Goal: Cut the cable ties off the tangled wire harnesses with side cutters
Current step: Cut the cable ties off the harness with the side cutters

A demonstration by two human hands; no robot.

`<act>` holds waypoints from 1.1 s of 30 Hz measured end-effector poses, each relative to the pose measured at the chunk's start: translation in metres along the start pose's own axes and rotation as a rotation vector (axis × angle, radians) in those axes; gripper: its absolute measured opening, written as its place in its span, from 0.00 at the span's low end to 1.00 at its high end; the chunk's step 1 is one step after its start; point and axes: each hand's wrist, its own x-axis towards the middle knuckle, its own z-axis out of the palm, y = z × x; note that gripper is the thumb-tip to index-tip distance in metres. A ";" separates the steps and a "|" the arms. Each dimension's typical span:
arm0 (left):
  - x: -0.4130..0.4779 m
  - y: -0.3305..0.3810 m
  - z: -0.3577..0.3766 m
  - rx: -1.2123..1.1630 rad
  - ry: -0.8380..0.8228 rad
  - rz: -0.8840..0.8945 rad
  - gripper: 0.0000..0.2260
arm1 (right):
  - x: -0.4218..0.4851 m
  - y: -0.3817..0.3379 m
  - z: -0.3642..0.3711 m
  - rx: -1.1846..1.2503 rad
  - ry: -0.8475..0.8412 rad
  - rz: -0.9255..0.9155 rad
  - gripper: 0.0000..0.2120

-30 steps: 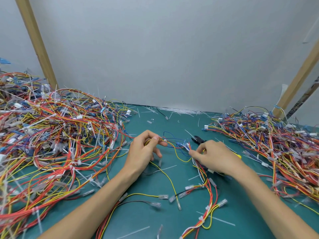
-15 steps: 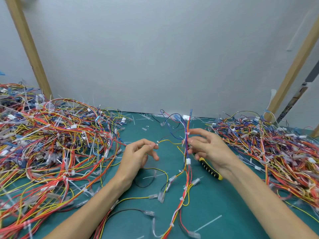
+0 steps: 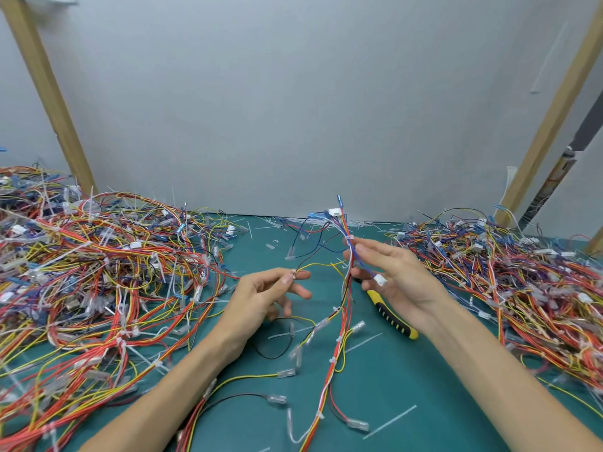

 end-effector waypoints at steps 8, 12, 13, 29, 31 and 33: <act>0.003 0.001 -0.006 -0.063 -0.065 -0.094 0.15 | -0.002 -0.005 0.001 0.007 0.016 -0.047 0.17; 0.005 0.000 -0.007 -0.146 -0.097 -0.095 0.16 | -0.002 -0.008 -0.002 0.040 0.045 -0.058 0.12; 0.006 -0.001 -0.006 -0.179 -0.108 -0.109 0.17 | -0.002 -0.009 -0.003 0.053 0.056 -0.057 0.12; -0.007 0.015 0.020 -0.427 -0.543 -0.506 0.40 | 0.008 -0.011 -0.011 0.208 0.136 -0.120 0.06; -0.012 0.021 0.019 -0.385 -0.665 -0.516 0.40 | 0.008 -0.011 -0.012 0.189 0.159 -0.136 0.06; -0.017 0.026 0.019 -0.304 -0.798 -0.511 0.38 | 0.009 -0.012 -0.014 0.179 0.185 -0.152 0.06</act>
